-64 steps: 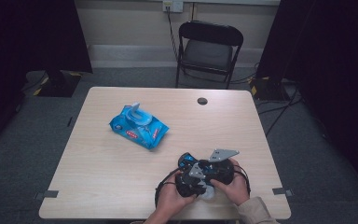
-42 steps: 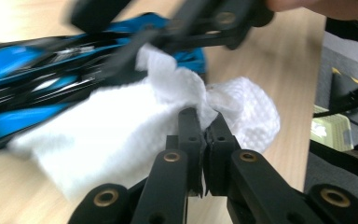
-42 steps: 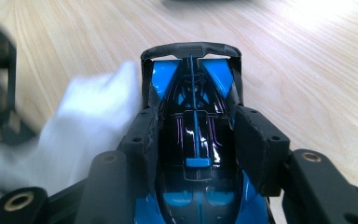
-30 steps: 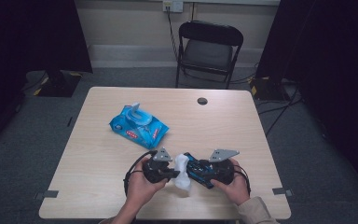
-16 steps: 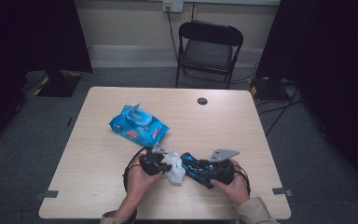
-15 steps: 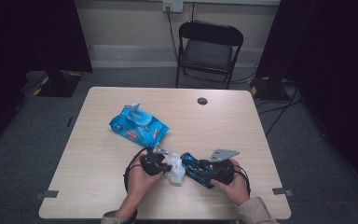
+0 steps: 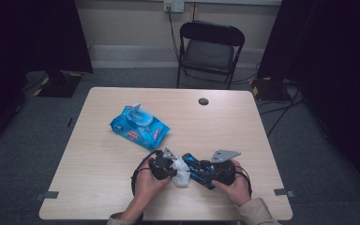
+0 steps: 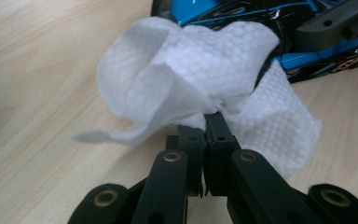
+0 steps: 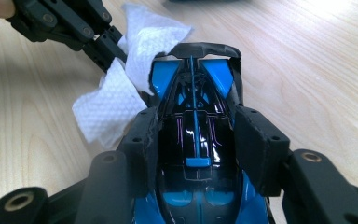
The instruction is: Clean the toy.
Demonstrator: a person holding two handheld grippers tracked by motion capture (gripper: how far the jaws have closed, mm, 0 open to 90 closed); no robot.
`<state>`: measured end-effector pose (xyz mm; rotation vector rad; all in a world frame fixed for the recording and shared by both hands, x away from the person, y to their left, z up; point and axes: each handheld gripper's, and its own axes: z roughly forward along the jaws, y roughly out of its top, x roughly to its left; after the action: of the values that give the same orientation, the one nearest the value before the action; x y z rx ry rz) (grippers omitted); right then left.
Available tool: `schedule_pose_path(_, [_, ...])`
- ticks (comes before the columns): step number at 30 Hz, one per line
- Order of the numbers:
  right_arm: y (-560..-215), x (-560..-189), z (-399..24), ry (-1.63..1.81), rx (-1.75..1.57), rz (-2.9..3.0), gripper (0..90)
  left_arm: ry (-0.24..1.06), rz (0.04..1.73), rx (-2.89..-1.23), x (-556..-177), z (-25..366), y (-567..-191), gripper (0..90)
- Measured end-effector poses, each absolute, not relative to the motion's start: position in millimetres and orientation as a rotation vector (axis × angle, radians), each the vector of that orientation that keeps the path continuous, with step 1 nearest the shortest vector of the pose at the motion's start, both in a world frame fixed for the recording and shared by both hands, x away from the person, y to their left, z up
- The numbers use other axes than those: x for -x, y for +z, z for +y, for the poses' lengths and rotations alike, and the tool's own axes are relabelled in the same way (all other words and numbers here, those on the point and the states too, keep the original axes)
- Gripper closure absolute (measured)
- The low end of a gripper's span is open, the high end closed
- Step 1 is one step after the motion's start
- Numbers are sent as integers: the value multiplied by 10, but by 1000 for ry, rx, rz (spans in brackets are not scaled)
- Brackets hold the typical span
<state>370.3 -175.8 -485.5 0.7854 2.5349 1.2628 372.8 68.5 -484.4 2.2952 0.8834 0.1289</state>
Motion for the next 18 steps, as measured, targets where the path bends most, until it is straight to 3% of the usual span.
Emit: schedule_pose_path(18, [-4855, -3701, -1755, 1263, -784, 2532, 512, 49, 799, -2313, -3588, 434, -4845, 878])
